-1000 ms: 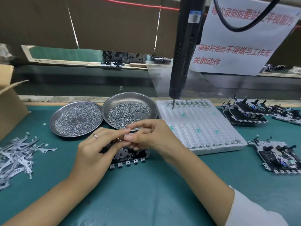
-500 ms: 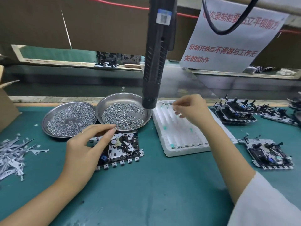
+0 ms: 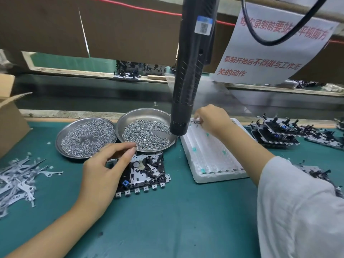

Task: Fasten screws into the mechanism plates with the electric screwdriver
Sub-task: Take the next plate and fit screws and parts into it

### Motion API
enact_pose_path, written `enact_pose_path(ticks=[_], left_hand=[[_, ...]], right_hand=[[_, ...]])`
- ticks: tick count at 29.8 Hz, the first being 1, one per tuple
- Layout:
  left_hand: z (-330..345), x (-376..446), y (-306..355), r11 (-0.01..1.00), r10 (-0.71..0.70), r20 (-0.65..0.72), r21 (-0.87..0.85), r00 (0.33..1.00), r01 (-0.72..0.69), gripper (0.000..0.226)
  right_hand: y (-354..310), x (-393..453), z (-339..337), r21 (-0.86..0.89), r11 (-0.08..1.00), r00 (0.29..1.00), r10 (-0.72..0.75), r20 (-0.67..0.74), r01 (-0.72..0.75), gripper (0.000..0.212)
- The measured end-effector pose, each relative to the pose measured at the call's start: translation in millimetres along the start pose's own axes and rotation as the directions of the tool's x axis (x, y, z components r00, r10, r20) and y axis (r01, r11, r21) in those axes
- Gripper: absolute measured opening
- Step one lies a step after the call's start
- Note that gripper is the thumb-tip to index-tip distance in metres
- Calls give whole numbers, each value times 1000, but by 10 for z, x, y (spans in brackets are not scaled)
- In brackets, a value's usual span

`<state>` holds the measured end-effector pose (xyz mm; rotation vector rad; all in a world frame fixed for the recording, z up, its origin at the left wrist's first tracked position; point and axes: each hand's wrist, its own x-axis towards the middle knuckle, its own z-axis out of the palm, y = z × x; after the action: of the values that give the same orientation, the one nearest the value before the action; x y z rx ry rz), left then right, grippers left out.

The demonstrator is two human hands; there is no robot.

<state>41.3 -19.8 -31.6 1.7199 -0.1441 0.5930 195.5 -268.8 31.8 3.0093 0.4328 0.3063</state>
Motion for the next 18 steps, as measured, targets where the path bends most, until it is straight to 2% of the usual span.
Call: enact_pose_path(ticks=[4, 7, 12, 13, 16, 18], left_hand=[[7, 10, 22, 1000, -23, -6, -6, 1000, 23, 14], [4, 2, 36, 1000, -29, -11, -10, 1000, 29, 13], [5, 8, 45, 997, -57, -17, -44, 998, 57, 14], [4, 9, 42, 998, -55, -16, -43, 998, 54, 13], [5, 8, 31, 998, -49, -10, -41, 999, 48, 13], [2, 4, 22, 999, -41, -6, -35, 999, 40, 13]], right_hand=[[-24, -7, -48, -53, 998, 999, -41, -10, 40, 24], [6, -44, -56, -19, 999, 999, -34, -17, 34, 20], [92, -301, -179, 299, 945, 975, 180, -133, -134, 18], [106, -394, -216, 347, 923, 973, 211, -89, -168, 17], [26, -728, -307, 512, 798, 947, 248, 202, -318, 12], [-167, -913, -335, 707, 637, 952, 216, 217, -306, 20]])
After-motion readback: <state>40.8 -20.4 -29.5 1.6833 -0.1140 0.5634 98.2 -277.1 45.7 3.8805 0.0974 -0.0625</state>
